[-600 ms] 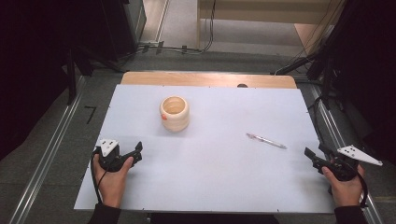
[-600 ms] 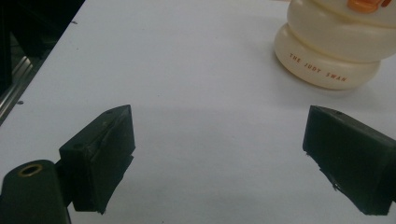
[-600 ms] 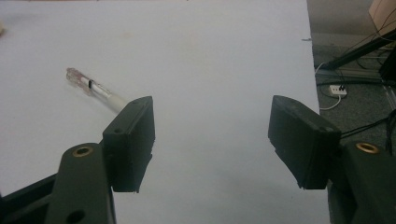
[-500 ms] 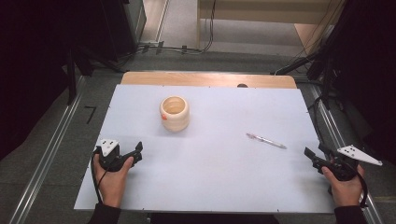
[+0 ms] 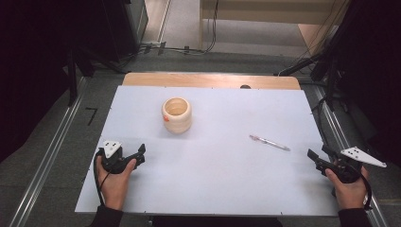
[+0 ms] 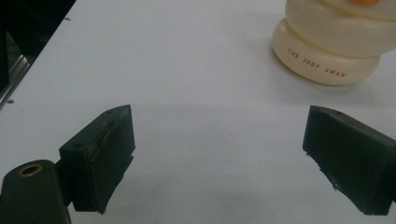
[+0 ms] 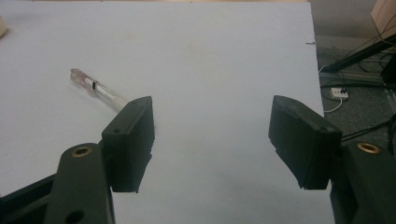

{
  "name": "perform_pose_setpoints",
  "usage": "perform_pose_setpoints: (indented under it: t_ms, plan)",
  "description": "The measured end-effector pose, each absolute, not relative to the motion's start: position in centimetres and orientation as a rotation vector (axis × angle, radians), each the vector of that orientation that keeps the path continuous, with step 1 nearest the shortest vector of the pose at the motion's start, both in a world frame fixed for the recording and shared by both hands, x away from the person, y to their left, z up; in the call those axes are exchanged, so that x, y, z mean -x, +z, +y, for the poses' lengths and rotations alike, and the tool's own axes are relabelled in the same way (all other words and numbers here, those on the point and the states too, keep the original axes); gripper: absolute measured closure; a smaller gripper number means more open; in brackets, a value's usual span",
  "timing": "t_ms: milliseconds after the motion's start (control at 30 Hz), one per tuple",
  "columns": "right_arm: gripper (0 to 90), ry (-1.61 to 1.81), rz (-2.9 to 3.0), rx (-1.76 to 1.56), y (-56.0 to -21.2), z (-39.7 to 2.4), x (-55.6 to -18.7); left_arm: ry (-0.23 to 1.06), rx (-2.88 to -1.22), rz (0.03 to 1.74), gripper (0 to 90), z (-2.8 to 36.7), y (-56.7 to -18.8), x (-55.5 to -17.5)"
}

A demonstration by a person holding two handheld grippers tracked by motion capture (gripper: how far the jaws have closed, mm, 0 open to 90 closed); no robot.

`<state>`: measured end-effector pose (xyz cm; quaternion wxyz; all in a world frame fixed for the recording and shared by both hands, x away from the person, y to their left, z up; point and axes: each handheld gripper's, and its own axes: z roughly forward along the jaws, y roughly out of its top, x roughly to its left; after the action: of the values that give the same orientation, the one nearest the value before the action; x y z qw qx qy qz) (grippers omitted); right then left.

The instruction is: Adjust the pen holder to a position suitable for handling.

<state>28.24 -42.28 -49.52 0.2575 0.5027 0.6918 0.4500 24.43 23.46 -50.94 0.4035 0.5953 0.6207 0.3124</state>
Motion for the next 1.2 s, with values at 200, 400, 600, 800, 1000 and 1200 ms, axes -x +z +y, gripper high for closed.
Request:
perform_pose_setpoints:
  t_ms: [200,400,600,800,1000,1200]
  plan:
    - [29.8,1.217,1.886,-1.358,-49.51,-42.06,-28.31,0.791,-1.502,1.571,9.7,23.59,-50.92,-24.25]
    - [29.8,1.221,1.887,-1.356,-49.48,-42.00,-28.30,0.792,-1.499,1.571,9.7,23.55,-50.91,-24.21]
    - [29.6,1.218,1.892,-1.349,-49.50,-41.98,-28.32,0.793,-1.496,1.571,9.7,23.56,-50.89,-24.21]
    - [29.3,1.216,1.902,-1.345,-49.54,-41.83,-28.31,0.792,-1.494,1.570,9.7,23.59,-50.85,-24.23]
    - [29.3,1.208,1.909,-1.336,-49.55,-41.70,-28.31,0.791,-1.494,1.568,9.7,23.56,-50.84,-24.23]
    - [29.3,1.206,1.908,-1.336,-49.56,-41.71,-28.32,0.791,-1.495,1.569,9.7,23.56,-50.85,-24.23]
